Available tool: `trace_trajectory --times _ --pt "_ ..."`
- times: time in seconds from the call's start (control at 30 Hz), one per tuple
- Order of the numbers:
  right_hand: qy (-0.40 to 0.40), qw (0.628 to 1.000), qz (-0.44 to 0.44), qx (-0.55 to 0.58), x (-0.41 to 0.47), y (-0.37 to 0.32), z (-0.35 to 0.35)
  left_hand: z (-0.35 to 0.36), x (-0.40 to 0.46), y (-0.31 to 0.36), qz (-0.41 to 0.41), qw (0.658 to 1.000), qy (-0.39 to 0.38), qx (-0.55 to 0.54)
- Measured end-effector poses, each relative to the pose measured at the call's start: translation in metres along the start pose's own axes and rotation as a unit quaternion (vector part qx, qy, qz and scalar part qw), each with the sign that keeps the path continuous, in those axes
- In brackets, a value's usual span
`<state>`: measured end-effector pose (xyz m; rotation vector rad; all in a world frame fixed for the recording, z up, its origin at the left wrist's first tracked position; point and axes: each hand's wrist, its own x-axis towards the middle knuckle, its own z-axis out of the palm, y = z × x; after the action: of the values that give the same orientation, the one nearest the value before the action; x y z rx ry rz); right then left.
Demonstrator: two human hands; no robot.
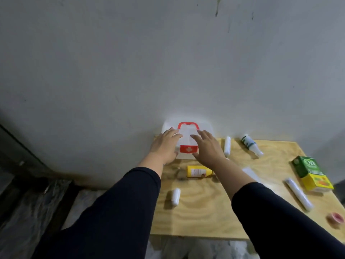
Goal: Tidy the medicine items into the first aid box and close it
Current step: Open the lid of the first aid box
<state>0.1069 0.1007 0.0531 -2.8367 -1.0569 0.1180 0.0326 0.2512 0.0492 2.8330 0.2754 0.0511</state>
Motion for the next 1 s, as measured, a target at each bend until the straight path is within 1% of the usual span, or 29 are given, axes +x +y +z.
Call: trace_trajectory --times 0.13,0.23,0.4,0.5,0.57,0.73,0.9,1.0 --pt "0.0 1.0 -0.018 -0.011 0.013 0.01 0.022 0.016 0.022 -0.002 0.003 0.999 0.004 0.031" --pt "0.028 0.999 -0.026 -0.032 0.02 0.012 0.036 0.025 0.034 -0.009 0.004 0.999 0.0 0.042" --pt "0.059 0.994 -0.019 -0.087 0.028 0.01 0.053 0.045 0.04 -0.015 0.012 0.996 0.048 0.074" --pt "0.069 0.993 -0.016 -0.094 0.03 0.009 0.054 0.044 0.042 -0.018 0.017 0.996 0.05 0.072" --pt "0.06 0.993 -0.022 -0.098 0.029 0.008 0.05 0.04 0.041 -0.018 0.025 0.996 0.039 0.075" --pt "-0.002 0.995 -0.035 -0.094 0.02 0.004 0.034 0.031 0.04 -0.017 0.031 0.996 0.02 0.078" --pt "0.013 0.998 -0.042 -0.049 0.012 0.003 0.025 0.027 0.034 -0.015 0.04 0.996 0.009 0.083" --pt "-0.001 0.997 -0.049 -0.052 0.011 0.001 0.02 0.024 0.03 -0.015 0.044 0.995 0.001 0.087"
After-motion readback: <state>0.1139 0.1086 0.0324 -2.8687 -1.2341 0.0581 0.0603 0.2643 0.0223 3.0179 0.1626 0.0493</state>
